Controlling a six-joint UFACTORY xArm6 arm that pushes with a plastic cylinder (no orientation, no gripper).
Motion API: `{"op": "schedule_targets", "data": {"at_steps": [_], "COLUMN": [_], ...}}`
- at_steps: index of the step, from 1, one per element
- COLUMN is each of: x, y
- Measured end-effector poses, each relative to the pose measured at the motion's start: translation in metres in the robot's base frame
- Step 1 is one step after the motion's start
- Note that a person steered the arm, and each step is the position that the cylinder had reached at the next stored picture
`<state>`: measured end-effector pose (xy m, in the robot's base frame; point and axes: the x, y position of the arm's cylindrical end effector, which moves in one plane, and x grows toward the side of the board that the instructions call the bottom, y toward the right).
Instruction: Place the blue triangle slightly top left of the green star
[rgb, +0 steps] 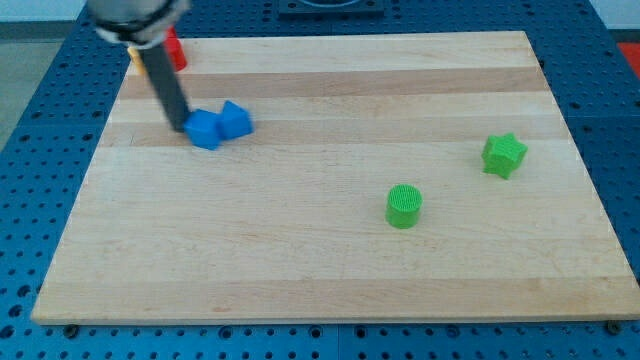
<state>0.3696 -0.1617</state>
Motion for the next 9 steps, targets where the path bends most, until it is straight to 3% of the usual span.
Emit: {"op": "schedule_targets", "data": {"at_steps": [1,2,5,7,8,9], "x": [-0.005,-0.005,0.028,0.023,0.023,0.046], "y": [0.107,0.170,0.136,0.252,0.257,0.195]}}
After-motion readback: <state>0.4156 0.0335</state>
